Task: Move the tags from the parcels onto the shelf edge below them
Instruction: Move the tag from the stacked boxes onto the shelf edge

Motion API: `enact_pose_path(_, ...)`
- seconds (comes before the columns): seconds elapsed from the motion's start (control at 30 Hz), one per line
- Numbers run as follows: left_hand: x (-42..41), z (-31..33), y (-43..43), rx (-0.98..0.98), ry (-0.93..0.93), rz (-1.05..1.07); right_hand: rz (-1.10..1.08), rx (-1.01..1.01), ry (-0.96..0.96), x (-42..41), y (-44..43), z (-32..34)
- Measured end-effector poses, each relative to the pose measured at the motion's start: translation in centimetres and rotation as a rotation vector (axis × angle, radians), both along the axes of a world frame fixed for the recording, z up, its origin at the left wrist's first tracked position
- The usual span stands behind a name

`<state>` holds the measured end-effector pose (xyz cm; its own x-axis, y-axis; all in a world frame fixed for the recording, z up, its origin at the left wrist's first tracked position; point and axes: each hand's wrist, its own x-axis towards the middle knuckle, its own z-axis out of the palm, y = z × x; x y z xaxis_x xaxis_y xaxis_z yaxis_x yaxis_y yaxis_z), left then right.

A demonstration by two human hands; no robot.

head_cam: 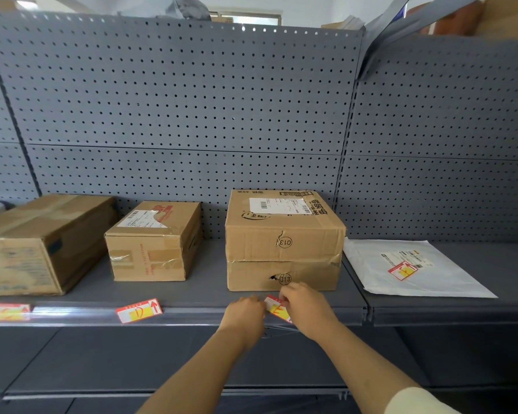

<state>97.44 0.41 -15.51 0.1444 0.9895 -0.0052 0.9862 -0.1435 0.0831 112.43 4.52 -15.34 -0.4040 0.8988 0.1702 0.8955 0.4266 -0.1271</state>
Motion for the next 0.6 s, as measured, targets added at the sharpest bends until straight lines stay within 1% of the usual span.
enact_pose_path(0.03,0.0,0.1,-0.1,0.007,0.002,0.005,0.009,0.021,-0.079,-0.2,0.0,-0.1)
enact_pose_path(0.17,0.0,0.0,-0.4,0.02,-0.017,0.007,0.034,0.06,-0.29,-1.1,-0.2,0.5)
enact_pose_path(0.23,-0.3,0.0,-0.6,0.022,-0.025,0.004,0.095,0.098,-0.356,-1.3,-0.5,0.8)
enact_pose_path(0.3,-0.7,0.0,-0.6,0.017,-0.036,0.013,0.128,0.14,-0.363,-1.3,-0.6,0.6)
enact_pose_path(0.37,-1.0,0.2,-0.6,0.007,-0.056,0.037,0.09,0.152,-0.32,-1.0,-0.6,0.4)
enact_pose_path(0.5,-1.0,1.2,-0.4,0.015,-0.073,0.061,0.064,0.091,-0.296,-0.7,-0.4,-0.3)
enact_pose_path(0.6,-0.8,1.7,0.0,0.037,-0.068,0.04,0.097,0.116,-0.311,-0.7,-0.7,-0.1)
